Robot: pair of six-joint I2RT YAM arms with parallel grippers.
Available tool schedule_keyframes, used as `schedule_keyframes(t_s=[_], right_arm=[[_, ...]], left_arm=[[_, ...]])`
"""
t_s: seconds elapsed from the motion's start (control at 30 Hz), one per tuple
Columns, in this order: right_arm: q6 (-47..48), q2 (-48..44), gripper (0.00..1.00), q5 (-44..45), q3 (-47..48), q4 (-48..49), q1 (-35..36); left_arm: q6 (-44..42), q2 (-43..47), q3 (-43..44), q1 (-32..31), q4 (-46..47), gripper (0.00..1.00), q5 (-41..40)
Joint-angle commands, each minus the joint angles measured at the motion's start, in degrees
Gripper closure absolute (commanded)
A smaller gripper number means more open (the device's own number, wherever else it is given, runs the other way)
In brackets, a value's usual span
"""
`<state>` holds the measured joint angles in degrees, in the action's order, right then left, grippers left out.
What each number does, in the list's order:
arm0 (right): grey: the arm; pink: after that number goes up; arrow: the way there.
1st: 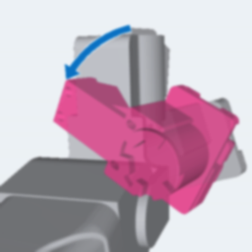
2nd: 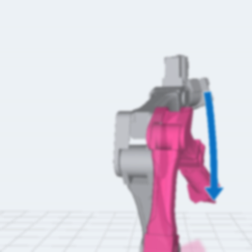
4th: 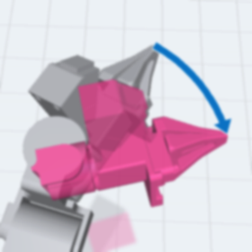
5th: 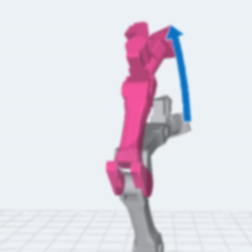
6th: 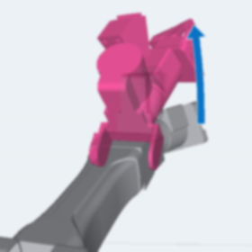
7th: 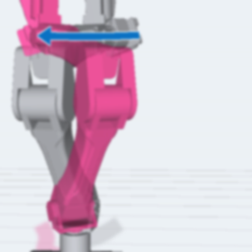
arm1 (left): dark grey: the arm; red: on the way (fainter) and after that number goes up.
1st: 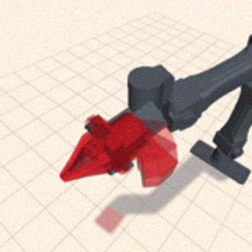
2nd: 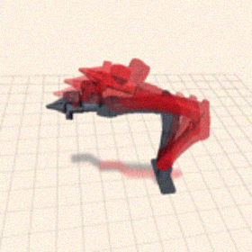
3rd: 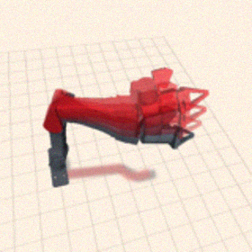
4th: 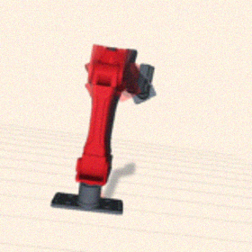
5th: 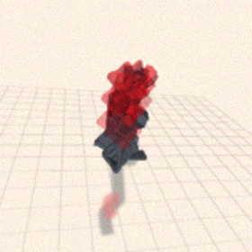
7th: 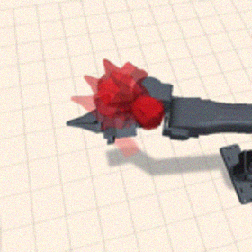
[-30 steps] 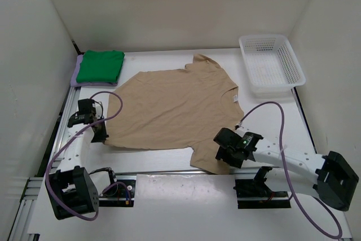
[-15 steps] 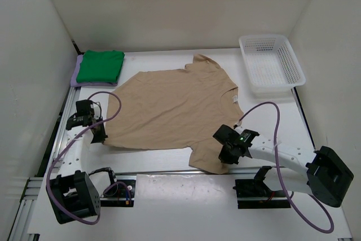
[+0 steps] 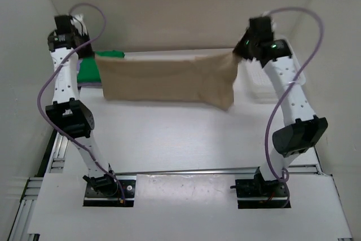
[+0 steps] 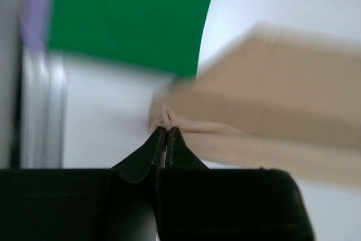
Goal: Fold and stack the t-shirts
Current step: Flatten out the tshirt, then fold the flattened tshirt in 1/3 of the way
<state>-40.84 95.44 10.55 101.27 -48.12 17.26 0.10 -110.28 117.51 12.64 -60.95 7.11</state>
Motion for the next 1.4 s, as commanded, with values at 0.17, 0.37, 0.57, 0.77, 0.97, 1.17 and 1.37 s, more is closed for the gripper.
schedule_keyframes(t_s=[0.17,0.37,0.57,0.77,0.97,1.17,1.37], right_arm=[[7.0,-14.9,1.00,-2.1,9.7,4.6,-6.6],[6.0,-25.2,1.00,-0.7,-7.7,5.2,-3.5],[0.9,-39.8,1.00,0.4,-35.4,7.9,2.2],[-14.7,-55.8,1.00,1.5,-58.4,5.7,16.5],[-27.7,-62.1,1.00,4.7,-72.5,3.7,29.0],[-28.6,-59.4,1.00,12.6,-68.2,0.5,30.5],[-16.9,-45.9,1.00,13.1,-60.9,2.1,22.2]], left_arm=[[-0.1,18.8,-0.3,-6.1,16.1,0.90,3.9],[-0.1,25.4,-17.0,-7.4,16.1,0.90,4.6],[-0.1,35.5,-38.6,-7.4,16.1,0.90,4.6],[-0.1,46.4,-61.6,-7.4,16.1,0.90,2.6],[-0.1,56.3,-75.5,-7.4,15.3,0.90,-2.8],[-0.1,59.6,-77.8,-6.8,11.8,0.90,-6.8],[-0.1,56.1,-75.0,-3.2,13.6,0.90,-6.4]])
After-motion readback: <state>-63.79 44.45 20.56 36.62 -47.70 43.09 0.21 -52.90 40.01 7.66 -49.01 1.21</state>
